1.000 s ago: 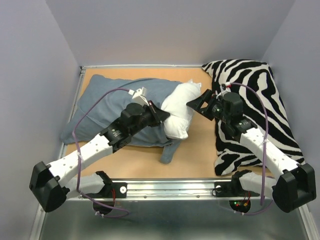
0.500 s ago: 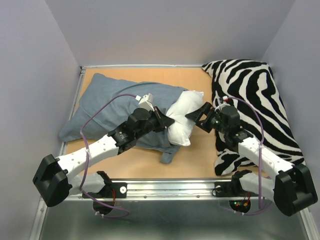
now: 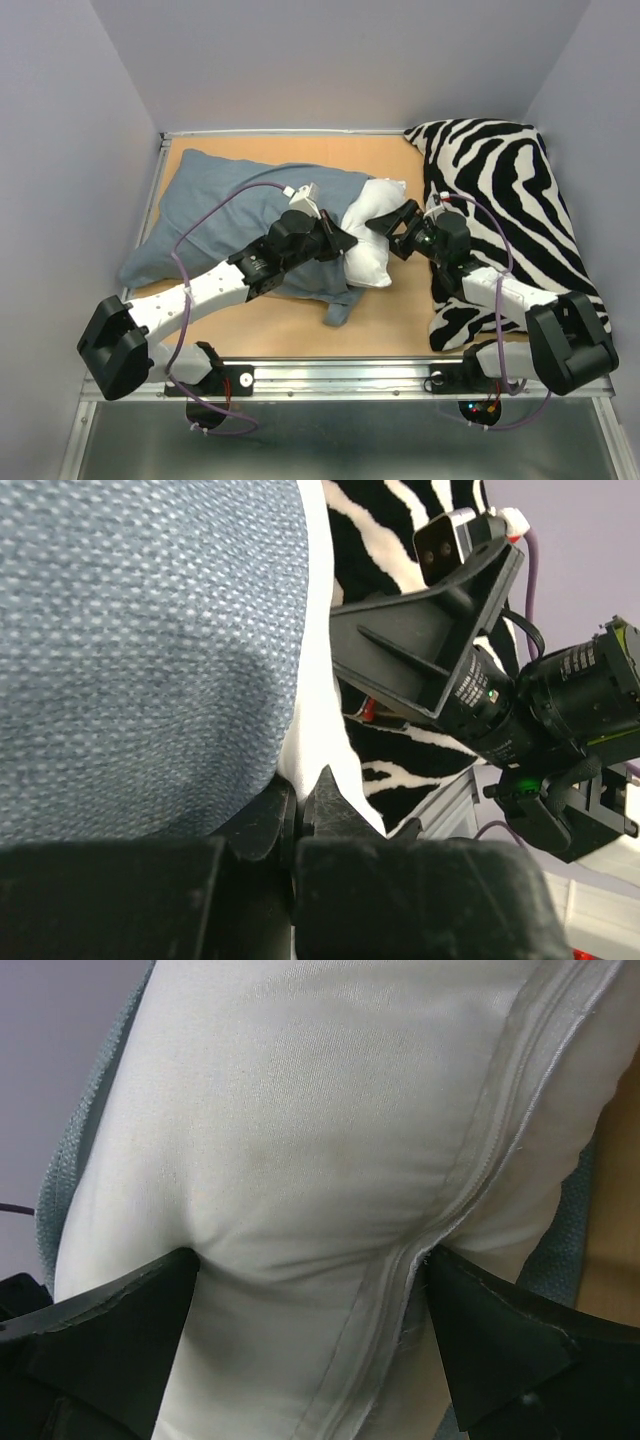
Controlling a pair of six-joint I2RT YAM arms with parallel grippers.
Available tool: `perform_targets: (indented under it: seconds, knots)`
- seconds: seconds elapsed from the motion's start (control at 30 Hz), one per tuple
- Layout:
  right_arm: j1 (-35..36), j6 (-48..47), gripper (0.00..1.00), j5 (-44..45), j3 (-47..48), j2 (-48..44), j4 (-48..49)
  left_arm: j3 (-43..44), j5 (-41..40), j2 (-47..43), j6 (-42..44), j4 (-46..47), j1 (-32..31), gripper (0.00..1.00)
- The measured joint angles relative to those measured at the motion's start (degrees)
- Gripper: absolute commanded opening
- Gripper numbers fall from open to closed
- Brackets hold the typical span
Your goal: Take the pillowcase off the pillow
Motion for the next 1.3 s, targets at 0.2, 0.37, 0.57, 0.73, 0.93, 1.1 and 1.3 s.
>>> perform_targets:
  seconds: [0.2,0.37,0.57,0.73,0.93,1.1,1.3]
  knots:
    - [0.0,2.19,0.05,0.15,0.09,2.27,3.85,1.16,-0.37,2.93,0.07,-0.04,-1.75,0.0]
    - [0.33,0.17,0.0,1.11,4.04,0.87,-3.26,2.49,0.24,4.31,1.99,-0.61,-2.34,0.42]
    - [0.39,-11.3,0.0,10.88,19.15,-3.58,-25.03,12.55,-0.02,3.63,8.07,-4.22,-3.34,0.55]
    - [0.72,-17.44,0.01,14.78,28.35,-3.54,-33.27,20.02,-8.31,-0.66,11.93,-11.32,-3.82,0.57]
    - [1.18,-21.16,0.0,16.33,30.27,-3.3,-39.43,21.92,-17.94,-9.01,11.89,-19.8,10.01,0.59]
    - [1.18,-22.62,0.01,16.41,31.17,-2.58,-42.95,18.75,-20.61,-11.85,11.82,-24.96,17.2,0.61]
    - [1.18,-23.71,0.0,16.37,33.16,-2.56,-45.09,12.72,-22.82,-12.15,11.15,-31.67,21.57,0.63]
